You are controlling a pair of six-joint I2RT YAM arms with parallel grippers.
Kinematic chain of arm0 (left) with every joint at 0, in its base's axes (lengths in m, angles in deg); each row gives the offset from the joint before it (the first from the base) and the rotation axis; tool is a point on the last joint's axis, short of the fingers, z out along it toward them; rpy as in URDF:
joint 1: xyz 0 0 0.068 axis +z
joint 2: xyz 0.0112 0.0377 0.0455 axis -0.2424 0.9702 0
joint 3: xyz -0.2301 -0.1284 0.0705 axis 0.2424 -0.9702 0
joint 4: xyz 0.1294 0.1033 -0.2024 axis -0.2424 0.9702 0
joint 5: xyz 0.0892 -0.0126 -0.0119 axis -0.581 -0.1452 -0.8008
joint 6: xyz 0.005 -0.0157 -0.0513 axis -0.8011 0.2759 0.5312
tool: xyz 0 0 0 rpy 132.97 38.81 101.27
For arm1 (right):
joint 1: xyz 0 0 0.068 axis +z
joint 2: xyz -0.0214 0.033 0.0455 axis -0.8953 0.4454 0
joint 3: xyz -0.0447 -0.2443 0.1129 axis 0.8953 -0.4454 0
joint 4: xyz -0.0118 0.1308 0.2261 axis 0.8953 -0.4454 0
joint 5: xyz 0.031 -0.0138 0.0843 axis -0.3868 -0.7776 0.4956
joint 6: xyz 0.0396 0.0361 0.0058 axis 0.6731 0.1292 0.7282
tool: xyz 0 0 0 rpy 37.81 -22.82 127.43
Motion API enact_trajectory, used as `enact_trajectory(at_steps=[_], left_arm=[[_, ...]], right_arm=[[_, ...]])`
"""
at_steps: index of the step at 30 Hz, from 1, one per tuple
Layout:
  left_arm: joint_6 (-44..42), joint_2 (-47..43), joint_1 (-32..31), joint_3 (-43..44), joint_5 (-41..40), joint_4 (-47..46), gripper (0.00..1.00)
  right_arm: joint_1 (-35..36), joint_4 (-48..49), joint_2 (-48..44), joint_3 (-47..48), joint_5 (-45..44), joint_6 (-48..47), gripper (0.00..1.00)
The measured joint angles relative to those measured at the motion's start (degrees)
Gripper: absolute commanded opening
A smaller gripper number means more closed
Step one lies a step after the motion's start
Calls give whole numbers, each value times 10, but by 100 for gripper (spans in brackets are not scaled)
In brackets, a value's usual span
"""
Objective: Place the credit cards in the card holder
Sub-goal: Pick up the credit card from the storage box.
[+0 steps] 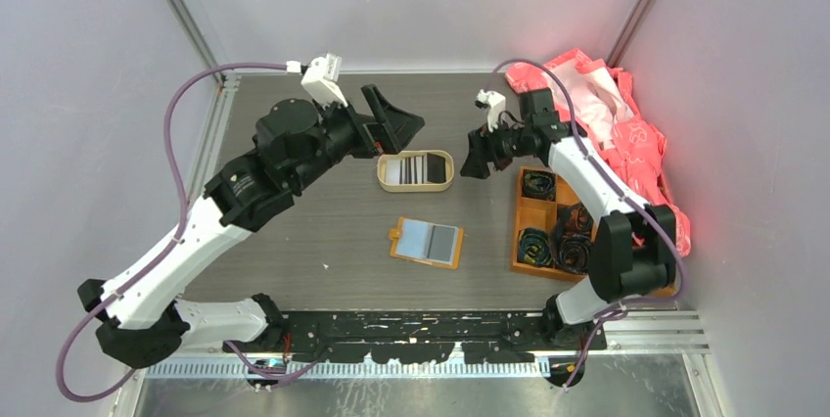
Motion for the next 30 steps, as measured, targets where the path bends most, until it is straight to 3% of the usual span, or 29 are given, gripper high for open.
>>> enact_trajectory(at_steps=[6,9,12,19,25,30], left_arm=[[-83,-6,200,-157,165,-73,92],[-107,22,274,-205,231,-70,89],[-152,57,285,-210,247,-42,85],[-210,72,284,-210,249,-19,64],[-217,112,284,-210,251,-10,63],[-217,116,284,-210,251,-5,63]], right_arm=[[60,-60,88,147,-82,29,60],[92,-73,108,182,-120,56,60],[123,-77,125,200,-159,95,62],[164,-61,191,228,-233,220,65],[197,-52,258,259,-332,293,65],[223,-55,292,279,-422,318,56]])
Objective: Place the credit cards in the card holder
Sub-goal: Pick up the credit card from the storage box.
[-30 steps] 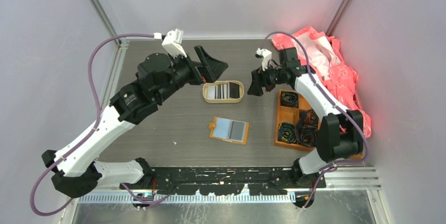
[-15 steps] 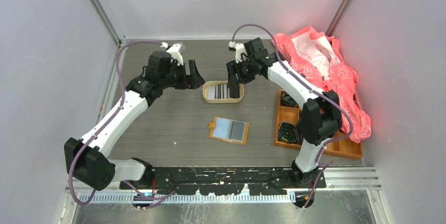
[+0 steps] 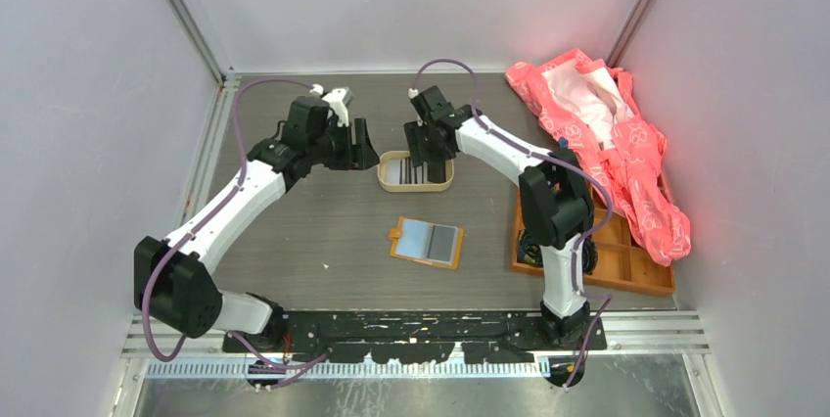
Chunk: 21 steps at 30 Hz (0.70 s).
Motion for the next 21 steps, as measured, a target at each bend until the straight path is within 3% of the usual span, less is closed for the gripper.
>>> enact_trajectory(at_steps=[3,13,21], left_arm=[[0,0,0,0,3,0,62],[1,0,0,0,18,-1,62],[2,0,0,0,27,-1,61]], right_arm=[[4,0,6,3,-22,6,51],[4,-1,46,15,-46,15,49],[4,-4,50,15,-49,13,32]])
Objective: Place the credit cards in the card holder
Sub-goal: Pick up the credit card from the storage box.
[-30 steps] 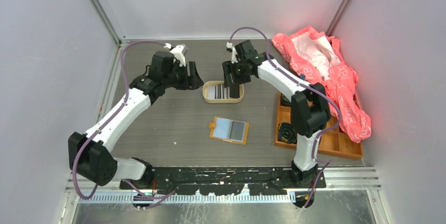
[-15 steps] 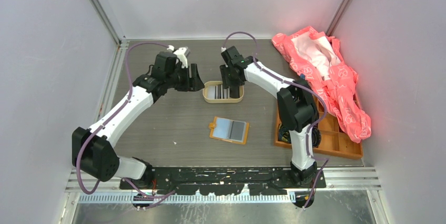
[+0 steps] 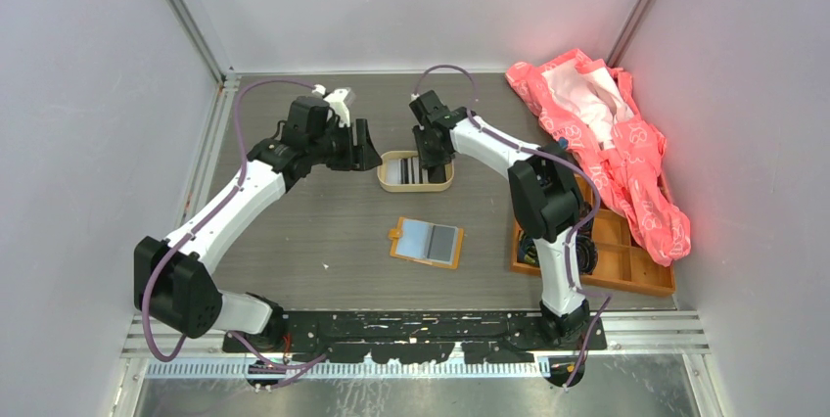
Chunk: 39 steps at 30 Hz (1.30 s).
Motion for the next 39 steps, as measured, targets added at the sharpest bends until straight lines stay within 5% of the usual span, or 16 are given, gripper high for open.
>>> enact_trajectory(at_steps=[7,39], left_arm=[[1,0,0,0,5,0,60],[1,0,4,0,19,0,59]], right_arm=[[-6,0,-5,0,13,-2,25],[-119,-24,-45,-19,188,-1,26]])
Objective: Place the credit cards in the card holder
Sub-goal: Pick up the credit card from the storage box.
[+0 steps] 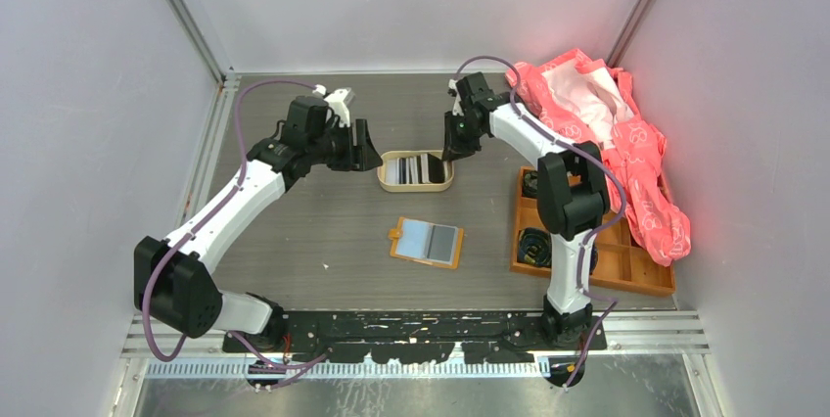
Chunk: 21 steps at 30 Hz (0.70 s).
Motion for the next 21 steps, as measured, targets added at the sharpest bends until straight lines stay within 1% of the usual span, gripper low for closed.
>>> enact_trajectory(at_steps=[7,17,21], left_arm=[[0,0,1,0,2,0,59],[0,0,2,0,3,0,59],[0,0,3,0,3,0,59]], right_arm=[[-19,-8,0,-5,20,0,26],[-22,-12,0,-7,50,0,28],[-22,-12,0,-8,63,2,34]])
